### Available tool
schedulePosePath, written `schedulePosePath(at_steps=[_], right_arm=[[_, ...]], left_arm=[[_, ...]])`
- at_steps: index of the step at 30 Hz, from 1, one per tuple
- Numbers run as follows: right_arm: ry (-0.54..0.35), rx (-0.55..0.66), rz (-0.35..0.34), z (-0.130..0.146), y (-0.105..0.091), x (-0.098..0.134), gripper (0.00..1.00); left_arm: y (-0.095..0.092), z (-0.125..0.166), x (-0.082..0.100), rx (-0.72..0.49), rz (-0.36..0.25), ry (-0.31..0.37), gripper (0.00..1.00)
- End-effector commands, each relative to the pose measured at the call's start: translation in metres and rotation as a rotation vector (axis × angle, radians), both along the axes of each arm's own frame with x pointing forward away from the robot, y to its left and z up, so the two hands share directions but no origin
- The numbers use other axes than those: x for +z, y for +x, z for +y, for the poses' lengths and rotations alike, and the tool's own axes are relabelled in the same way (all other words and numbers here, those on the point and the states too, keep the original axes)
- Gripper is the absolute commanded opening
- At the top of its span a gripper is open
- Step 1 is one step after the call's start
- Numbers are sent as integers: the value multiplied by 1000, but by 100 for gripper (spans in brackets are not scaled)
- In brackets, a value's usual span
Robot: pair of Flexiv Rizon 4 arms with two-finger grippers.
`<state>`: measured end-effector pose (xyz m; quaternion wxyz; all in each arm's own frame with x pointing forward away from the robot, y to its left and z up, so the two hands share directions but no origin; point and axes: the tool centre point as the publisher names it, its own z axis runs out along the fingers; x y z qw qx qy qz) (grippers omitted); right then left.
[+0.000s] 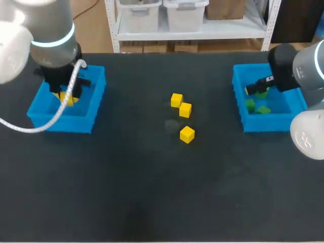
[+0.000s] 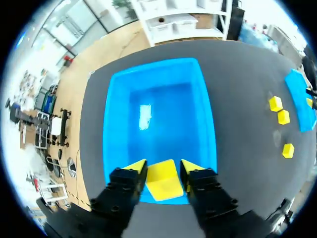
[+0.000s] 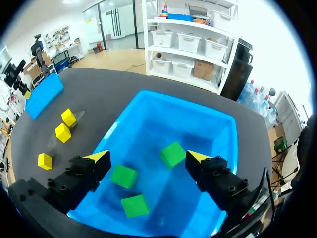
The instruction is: Put the green cubes in the right bin and the yellow cubes in the left bin.
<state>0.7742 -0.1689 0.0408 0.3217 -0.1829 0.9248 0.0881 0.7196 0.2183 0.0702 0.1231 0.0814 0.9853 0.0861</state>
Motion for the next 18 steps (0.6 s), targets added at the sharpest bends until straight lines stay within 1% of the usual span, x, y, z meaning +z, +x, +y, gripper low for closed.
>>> schedulePosePath(at_steps=[1, 4, 10, 13, 18], right_arm=[[0, 0, 1, 0, 0, 1, 100], [0, 0, 1, 0, 0, 1, 100], [0, 0, 1, 0, 0, 1, 100], [0, 0, 1, 0, 0, 1, 100], [0, 0, 1, 0, 0, 1, 100]], left_arm=[[-2, -3, -2, -13, -51, -16, 100], [1, -10, 5, -40, -81, -43, 100], [7, -39, 29, -176, -112, -143, 100], [9, -58, 39, -231, -108, -183, 100], [9, -101, 51, -368, -86, -207, 100]])
